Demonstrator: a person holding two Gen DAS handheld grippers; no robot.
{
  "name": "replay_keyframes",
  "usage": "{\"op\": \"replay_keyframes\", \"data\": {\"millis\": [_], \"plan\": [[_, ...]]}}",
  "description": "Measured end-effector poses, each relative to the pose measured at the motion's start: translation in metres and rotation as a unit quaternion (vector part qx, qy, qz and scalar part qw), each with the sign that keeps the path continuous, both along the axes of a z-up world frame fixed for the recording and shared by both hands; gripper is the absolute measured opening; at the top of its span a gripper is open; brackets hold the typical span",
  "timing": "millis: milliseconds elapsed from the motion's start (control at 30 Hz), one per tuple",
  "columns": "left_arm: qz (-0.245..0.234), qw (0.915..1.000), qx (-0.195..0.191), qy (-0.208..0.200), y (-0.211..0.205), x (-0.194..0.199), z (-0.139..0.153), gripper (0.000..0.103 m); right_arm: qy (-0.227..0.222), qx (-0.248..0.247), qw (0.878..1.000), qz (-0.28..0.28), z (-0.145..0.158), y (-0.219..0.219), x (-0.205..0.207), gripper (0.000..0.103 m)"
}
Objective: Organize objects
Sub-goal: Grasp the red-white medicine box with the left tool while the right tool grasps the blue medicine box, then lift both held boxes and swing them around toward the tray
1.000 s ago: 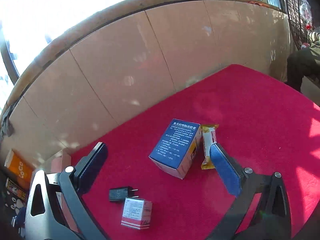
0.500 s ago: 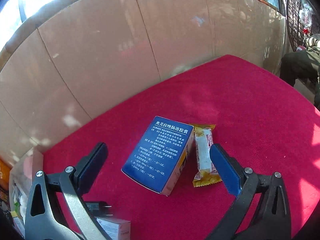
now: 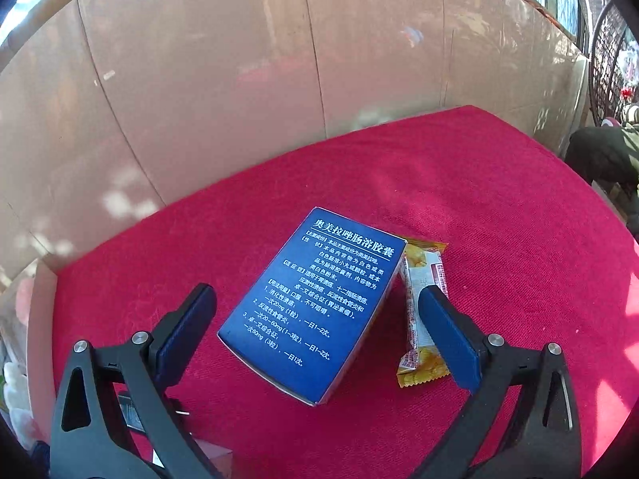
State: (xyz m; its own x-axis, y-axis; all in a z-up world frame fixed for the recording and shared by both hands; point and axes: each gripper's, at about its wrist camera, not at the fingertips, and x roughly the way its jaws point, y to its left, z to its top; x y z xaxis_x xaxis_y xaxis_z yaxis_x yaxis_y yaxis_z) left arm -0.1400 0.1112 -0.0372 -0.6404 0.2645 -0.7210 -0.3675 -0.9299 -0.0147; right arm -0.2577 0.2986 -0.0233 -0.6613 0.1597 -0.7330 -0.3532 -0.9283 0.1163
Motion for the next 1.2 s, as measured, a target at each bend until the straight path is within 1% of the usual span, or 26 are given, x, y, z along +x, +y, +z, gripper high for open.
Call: {"op": "replay_keyframes", "data": {"millis": [100,200,233,267,333,467,500,533,567,600,633,667,700,733,767,833,900,1033,1133,1200], "plan": [[-0.004,1.0,0.004,-0.004,0.004,-0.002,-0.001,0.103,0.008,0.002,1.0,0.009,0.0,0.004,0.007,0.099],[-0.01,0.9998,0.008,-0.013,0.01,-0.004,-0.007,0.103,0.013,0.013,0.999,0.027,-0.001,0.003,0.014,0.09],[-0.012,0.9998,0.009,-0.017,0.013,-0.006,-0.009,0.103,0.014,0.021,0.999,0.034,-0.002,0.003,0.017,0.082],[-0.014,0.9997,0.008,-0.02,0.016,-0.008,-0.011,0.103,0.017,0.031,0.999,0.04,-0.003,0.002,0.019,0.071],[-0.019,0.9994,0.009,-0.028,0.022,-0.013,-0.015,0.103,0.017,0.033,0.998,0.052,-0.004,0.005,0.023,0.06],[-0.029,0.9988,0.006,-0.04,0.039,-0.02,-0.023,0.102,0.023,0.008,0.998,0.053,-0.008,0.014,0.034,0.054],[-0.034,0.9985,0.001,-0.042,0.044,-0.022,-0.025,0.096,0.028,0.0,0.998,0.05,-0.008,0.017,0.036,0.053],[-0.037,0.9983,-0.008,-0.044,0.049,-0.023,-0.028,0.085,0.031,-0.006,0.998,0.048,-0.008,0.019,0.038,0.052],[-0.038,0.998,-0.016,-0.048,0.054,-0.025,-0.032,0.079,0.035,-0.012,0.998,0.046,-0.009,0.021,0.04,0.052],[-0.039,0.9976,-0.021,-0.054,0.057,-0.028,-0.036,0.066,0.037,-0.017,0.998,0.045,-0.009,0.022,0.04,0.052],[-0.038,0.9982,-0.023,-0.04,0.059,-0.028,-0.035,0.061,0.039,-0.02,0.998,0.044,-0.009,0.023,0.041,0.052],[-0.041,0.9982,-0.024,-0.037,0.061,-0.028,-0.036,0.056,0.04,-0.022,0.998,0.045,-0.009,0.023,0.041,0.052],[-0.044,0.9982,-0.024,-0.033,0.062,-0.027,-0.035,0.048,0.043,-0.024,0.998,0.046,-0.009,0.023,0.041,0.051],[-0.048,0.9981,-0.023,-0.03,0.063,-0.027,-0.035,0.036,0.047,-0.029,0.997,0.046,-0.009,0.024,0.042,0.051],[-0.05,0.9981,-0.023,-0.026,0.064,-0.025,-0.034,0.031,0.051,-0.034,0.997,0.045,-0.009,0.026,0.043,0.05],[-0.05,0.9984,-0.017,-0.02,0.061,-0.021,-0.033,0.031,0.063,-0.048,0.996,0.044,-0.009,0.03,0.047,0.049],[-0.045,0.999,0.001,-0.006,0.053,-0.017,-0.029,0.031,0.075,-0.047,0.995,0.043,-0.006,0.029,0.052,0.049],[-0.037,0.9977,0.028,0.051,0.027,0.01,-0.006,0.031,0.104,-0.005,0.993,0.063,0.005,0.009,0.075,0.048],[-0.025,0.9938,0.03,0.105,-0.002,0.041,0.012,0.031,0.135,0.021,0.988,0.078,0.013,-0.013,0.101,0.048],[-0.006,0.9901,0.031,0.137,-0.029,0.06,0.022,0.031,0.153,0.031,0.984,0.087,0.018,-0.026,0.119,0.048]]}}
